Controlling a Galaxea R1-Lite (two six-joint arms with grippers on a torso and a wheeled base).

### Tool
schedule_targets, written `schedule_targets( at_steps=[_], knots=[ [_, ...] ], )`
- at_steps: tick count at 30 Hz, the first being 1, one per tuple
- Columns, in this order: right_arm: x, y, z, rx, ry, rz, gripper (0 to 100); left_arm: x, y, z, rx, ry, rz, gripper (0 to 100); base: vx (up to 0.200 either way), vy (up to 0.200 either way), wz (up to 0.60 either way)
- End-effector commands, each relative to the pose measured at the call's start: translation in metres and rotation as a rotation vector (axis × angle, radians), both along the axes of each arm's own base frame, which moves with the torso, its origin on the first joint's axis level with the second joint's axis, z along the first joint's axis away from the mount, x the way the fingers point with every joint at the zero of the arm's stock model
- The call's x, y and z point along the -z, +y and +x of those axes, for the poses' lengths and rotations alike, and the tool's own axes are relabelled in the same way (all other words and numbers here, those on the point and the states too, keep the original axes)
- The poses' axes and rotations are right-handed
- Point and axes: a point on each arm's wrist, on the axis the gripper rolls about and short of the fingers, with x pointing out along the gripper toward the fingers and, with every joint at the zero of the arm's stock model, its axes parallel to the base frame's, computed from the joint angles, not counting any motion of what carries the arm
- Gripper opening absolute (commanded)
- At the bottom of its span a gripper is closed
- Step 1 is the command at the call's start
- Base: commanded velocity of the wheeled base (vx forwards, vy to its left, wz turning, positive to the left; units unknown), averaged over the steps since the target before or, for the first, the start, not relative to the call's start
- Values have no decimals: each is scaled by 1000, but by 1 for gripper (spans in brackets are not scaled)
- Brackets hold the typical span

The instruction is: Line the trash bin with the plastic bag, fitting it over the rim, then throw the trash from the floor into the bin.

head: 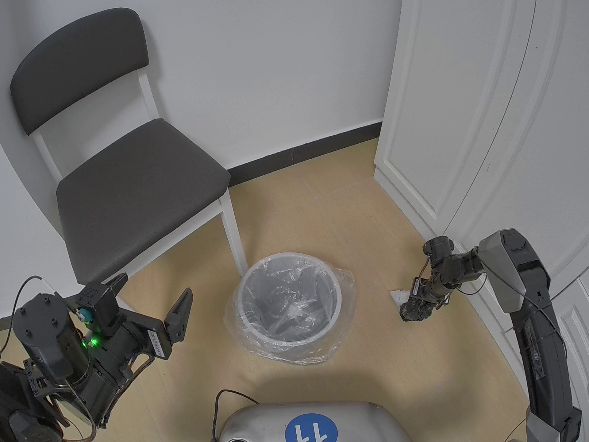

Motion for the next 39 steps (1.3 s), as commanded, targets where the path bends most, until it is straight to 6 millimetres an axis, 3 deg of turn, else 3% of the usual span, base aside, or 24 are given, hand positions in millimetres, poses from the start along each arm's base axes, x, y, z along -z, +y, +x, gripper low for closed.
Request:
schedule_targets(
  at_steps=[1,7,11,14,16,27,31,32,34,36,39],
  knots=[
    [22,18,4,53,12,-20,0,6,-4,4,2,18,12,100,0,0,0],
    [9,21,7,86,-24,-78,0,0,-2,2,1,-15,-12,100,0,0,0],
    [-39,17,14,87,-117,-9,0,-3,-1,1,1,-26,-18,100,0,0,0],
    [-68,18,11,99,-147,57,0,-5,-1,0,3,-35,-22,100,0,0,0],
    [-98,23,3,79,-172,88,0,-8,1,-1,3,-47,-31,100,0,0,0],
    [-227,48,-66,-66,-298,189,0,-20,0,-10,50,-154,-123,100,0,0,0],
    [-258,56,-99,-129,-333,202,0,-21,3,-19,75,-197,-79,100,0,0,0],
    [-258,56,-99,-129,-333,202,0,-21,3,-19,75,-197,-79,100,0,0,0],
    [-278,65,-125,-216,-386,214,0,-22,4,-20,75,-223,-27,100,0,0,0],
    [-283,72,-137,-256,-407,218,0,-23,4,-20,74,-232,-21,100,0,0,0],
    [-290,100,-165,-361,-474,232,0,-29,4,-20,79,-263,-49,100,0,0,0]
  ],
)
